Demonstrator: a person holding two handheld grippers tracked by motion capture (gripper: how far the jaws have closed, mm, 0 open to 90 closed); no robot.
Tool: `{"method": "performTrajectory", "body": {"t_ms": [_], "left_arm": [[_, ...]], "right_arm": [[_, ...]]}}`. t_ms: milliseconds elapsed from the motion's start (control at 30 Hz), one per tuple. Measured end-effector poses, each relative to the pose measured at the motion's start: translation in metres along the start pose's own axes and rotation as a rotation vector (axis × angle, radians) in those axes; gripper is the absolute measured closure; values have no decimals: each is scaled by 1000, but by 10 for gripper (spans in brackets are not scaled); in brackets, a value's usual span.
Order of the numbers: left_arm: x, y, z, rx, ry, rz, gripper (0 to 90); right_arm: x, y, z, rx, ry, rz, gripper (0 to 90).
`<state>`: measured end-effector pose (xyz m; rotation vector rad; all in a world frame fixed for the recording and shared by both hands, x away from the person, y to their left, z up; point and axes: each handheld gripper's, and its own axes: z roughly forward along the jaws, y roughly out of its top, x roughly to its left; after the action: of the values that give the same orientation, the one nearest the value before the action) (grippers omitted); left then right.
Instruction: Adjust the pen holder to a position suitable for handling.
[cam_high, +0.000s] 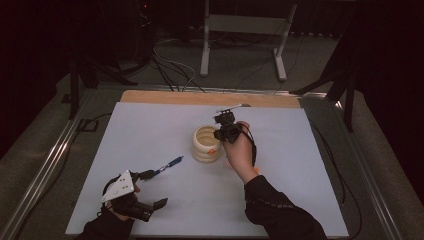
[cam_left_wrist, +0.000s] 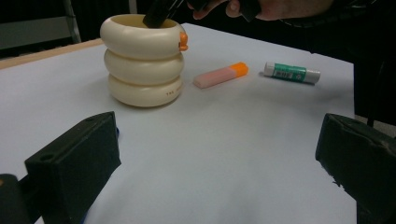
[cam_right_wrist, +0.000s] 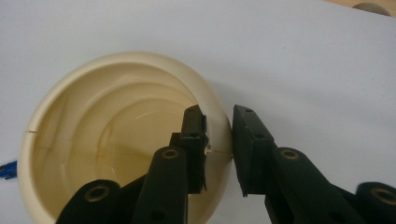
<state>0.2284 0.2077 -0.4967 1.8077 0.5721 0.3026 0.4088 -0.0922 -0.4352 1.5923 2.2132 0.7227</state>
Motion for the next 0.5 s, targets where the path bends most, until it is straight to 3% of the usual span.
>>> {"method": "performTrajectory", "body": {"t_ms": [367,500], "left_arm": [[-1,0,1,5,0,3,2],[0,0,1,2,-1,0,2]], "right_arm": [[2,2,2,-10,13,21,720],[-1,2,2,-24,46,29,629]]}}
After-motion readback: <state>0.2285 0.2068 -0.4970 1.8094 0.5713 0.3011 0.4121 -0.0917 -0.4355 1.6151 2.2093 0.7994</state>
